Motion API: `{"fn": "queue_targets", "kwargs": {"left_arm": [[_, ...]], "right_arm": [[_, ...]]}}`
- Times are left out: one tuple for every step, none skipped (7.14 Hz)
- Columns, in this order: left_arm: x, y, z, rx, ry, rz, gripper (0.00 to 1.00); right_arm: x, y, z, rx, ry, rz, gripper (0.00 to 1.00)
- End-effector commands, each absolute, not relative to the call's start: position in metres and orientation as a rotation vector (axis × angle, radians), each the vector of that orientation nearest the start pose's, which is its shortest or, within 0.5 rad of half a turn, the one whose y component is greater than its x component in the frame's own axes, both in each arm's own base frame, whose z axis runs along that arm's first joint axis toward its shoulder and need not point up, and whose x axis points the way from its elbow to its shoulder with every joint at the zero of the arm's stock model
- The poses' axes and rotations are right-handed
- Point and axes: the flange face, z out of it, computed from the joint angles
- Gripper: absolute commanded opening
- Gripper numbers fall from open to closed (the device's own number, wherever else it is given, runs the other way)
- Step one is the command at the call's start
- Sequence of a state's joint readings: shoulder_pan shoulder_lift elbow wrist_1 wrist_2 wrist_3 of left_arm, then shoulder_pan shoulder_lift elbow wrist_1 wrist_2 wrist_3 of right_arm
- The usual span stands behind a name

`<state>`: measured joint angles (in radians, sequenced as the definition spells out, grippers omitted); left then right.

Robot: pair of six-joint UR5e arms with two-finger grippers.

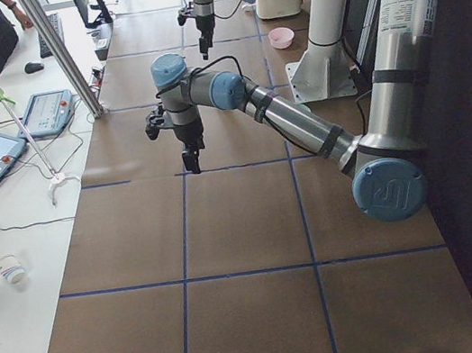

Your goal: Stack blue cups with both arms

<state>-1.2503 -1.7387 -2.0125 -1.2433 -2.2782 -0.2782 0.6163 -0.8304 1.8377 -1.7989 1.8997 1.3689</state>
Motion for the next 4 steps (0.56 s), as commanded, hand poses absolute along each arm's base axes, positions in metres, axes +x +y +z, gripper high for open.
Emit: {"fn": "queue_targets", "kwargs": {"left_arm": [[0.048,-0.495,0.447,0.043,0.773,0.159,1.0],[0.016,-0.497,0.477,0.05,0.764,0.183,1.0],[-0.01,-0.503,0.51,0.032,0.776,0.18,1.0],[-0.047,-0.507,0.558,0.0,0.818,0.146,1.0]], "right_arm": [[-0.339,-0.461,0.206,0.082,-0.807,0.132,1.0],[-0.303,-0.475,0.242,0.085,-0.779,0.065,1.0],[-0.268,-0.488,0.275,0.096,-0.747,0.024,1.0],[-0.222,-0.499,0.315,0.083,-0.734,-0.02,1.0]]}}
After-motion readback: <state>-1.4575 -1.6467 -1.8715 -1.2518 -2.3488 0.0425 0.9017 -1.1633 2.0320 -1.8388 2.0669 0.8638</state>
